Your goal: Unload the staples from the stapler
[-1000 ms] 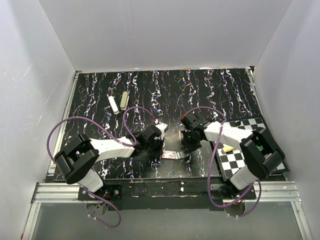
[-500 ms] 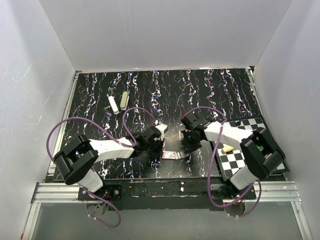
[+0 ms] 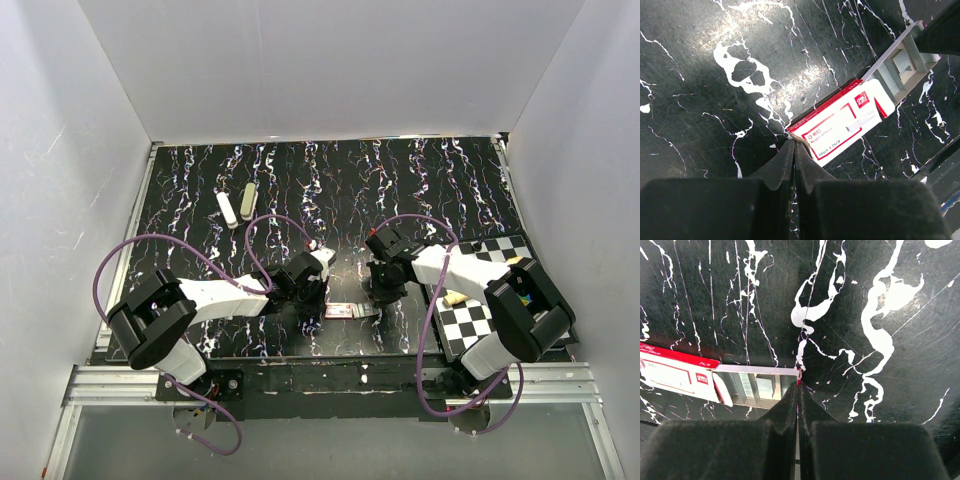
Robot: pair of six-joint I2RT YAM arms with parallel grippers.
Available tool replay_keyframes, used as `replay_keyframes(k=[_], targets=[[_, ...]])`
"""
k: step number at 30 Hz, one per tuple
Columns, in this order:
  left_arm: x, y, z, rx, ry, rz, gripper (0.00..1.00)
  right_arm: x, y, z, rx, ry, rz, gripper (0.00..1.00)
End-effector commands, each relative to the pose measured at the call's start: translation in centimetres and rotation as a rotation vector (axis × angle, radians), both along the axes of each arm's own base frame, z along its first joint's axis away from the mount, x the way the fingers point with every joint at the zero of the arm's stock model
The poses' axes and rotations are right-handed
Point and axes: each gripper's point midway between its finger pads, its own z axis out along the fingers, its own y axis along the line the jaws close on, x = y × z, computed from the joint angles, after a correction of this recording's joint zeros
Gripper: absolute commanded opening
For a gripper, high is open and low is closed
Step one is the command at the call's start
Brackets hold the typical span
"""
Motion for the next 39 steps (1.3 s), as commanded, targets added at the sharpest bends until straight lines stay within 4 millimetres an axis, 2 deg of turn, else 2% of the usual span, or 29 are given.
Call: replay_keyframes(k=[1,22,39], targets=[[-2.1,2.4,-1.9,0.099,0.066,-0.012,0.00,0.2,-0.4,0.3,-0.009,-0.017,-0.009,0.01],[-2.3,2.0,-1.6,0.085,0.076,-0.006,0.00,0.9,0.6,0.5,0.018,-0.014,-0.028,0.01],[-2.9,1.6,-1.2,0.080,0.092,0.000,0.00,0.6,1.7,0.4,0.065,0.008,-0.064,0.01]])
